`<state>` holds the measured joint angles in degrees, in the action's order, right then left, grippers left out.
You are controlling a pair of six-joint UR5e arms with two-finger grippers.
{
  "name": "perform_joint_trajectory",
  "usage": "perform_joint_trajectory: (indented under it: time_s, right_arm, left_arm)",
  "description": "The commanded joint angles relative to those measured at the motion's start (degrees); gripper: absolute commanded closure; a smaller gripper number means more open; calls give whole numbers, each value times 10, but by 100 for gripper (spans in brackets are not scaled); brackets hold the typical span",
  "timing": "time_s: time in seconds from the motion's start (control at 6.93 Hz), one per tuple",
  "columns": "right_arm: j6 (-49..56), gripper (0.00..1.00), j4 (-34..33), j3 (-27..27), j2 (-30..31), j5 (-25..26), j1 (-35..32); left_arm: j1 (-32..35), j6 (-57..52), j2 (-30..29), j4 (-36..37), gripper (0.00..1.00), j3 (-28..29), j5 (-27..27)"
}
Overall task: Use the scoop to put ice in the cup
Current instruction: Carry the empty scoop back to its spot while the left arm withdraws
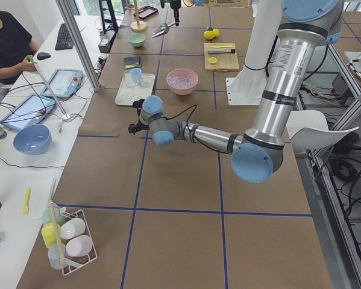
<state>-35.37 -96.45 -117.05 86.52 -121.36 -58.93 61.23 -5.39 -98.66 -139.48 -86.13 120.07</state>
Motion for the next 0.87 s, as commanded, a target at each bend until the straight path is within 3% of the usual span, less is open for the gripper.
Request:
perform_joint_trajectory:
  time_s: [0.0, 0.58, 0.72]
  right_arm:
    - [-15, 100, 98, 2, 67, 9, 9]
    - [-179, 100, 203, 1, 98, 79, 133]
    - [-202, 100, 208, 1, 100, 96, 157]
  left_arm:
    - [65, 138, 36, 37, 0, -11, -1]
    - [91, 226, 71, 93, 0, -31, 10]
    - [101, 225, 68, 138, 0, -39, 56]
